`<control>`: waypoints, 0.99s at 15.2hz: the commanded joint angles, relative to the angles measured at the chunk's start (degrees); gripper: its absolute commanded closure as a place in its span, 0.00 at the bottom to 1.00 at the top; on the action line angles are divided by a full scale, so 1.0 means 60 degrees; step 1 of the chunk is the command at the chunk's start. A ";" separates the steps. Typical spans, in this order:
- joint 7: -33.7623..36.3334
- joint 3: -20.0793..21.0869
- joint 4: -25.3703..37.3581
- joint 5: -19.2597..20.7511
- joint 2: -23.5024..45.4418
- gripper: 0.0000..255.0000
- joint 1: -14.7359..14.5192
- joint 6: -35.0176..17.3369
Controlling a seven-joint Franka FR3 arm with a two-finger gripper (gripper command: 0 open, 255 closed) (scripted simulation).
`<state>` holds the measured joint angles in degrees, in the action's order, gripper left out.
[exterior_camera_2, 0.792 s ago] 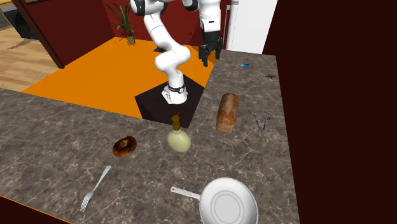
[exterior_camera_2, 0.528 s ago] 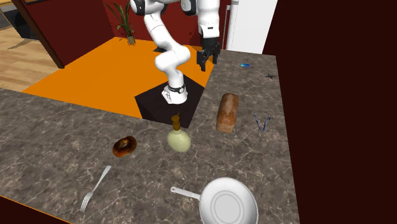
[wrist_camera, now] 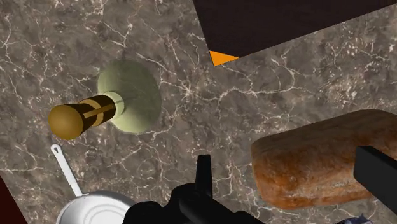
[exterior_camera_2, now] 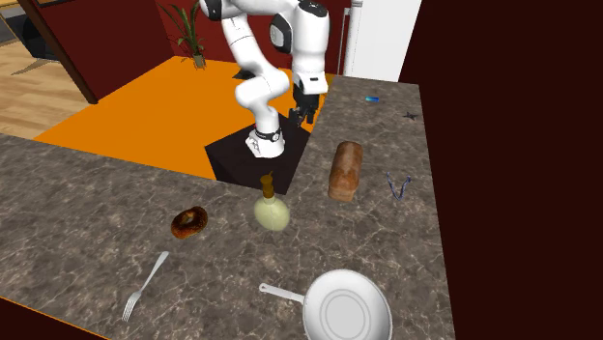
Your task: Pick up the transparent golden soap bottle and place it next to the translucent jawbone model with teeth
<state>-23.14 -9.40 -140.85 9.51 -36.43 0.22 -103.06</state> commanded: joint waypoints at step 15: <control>-0.4353 -0.1913 0.1391 0.2508 0.4810 0.00 0.0452 -0.2720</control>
<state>-47.89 -20.33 -133.15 23.85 -9.92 2.77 -117.73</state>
